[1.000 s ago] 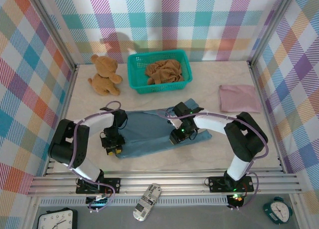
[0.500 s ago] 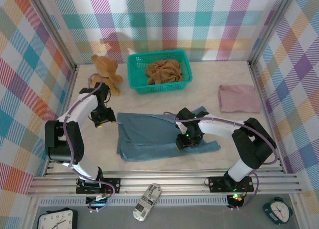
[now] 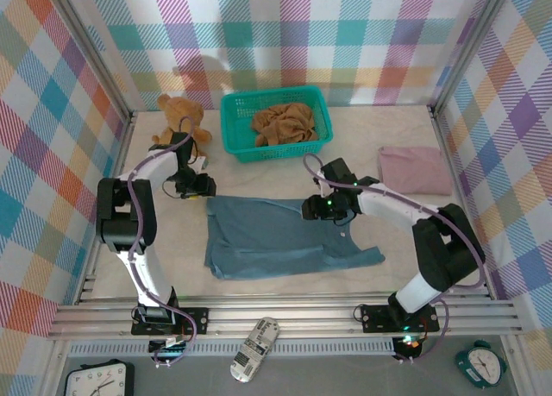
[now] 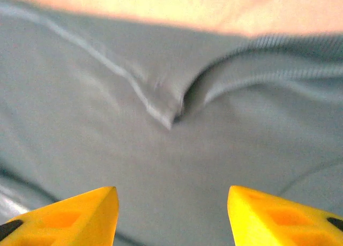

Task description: Fold and stack the tank tops

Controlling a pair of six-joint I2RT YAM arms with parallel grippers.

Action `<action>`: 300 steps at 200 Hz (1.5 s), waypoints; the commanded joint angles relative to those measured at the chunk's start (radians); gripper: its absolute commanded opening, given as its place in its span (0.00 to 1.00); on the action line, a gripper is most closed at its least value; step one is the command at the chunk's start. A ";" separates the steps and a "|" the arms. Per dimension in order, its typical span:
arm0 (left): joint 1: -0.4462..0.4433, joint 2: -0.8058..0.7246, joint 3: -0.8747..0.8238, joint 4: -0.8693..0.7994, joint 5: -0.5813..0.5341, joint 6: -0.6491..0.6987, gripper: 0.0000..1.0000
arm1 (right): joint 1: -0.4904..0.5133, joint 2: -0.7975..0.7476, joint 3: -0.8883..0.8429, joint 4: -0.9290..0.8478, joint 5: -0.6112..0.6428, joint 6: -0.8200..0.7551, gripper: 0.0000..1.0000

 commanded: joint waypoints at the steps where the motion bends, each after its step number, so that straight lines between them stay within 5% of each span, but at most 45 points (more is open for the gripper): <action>1: 0.003 0.061 0.047 0.022 0.056 0.036 0.47 | 0.000 0.067 0.038 0.066 -0.013 0.112 0.56; 154: -0.005 0.154 0.082 0.057 0.241 -0.037 0.20 | 0.002 0.234 0.127 0.167 -0.056 0.127 0.42; 206: -0.002 0.136 0.105 0.035 0.204 -0.015 0.00 | 0.000 0.239 0.137 0.149 -0.047 0.112 0.13; 300: -0.003 0.032 0.136 -0.025 0.234 -0.008 0.00 | -0.077 0.082 0.068 0.105 -0.088 0.094 0.08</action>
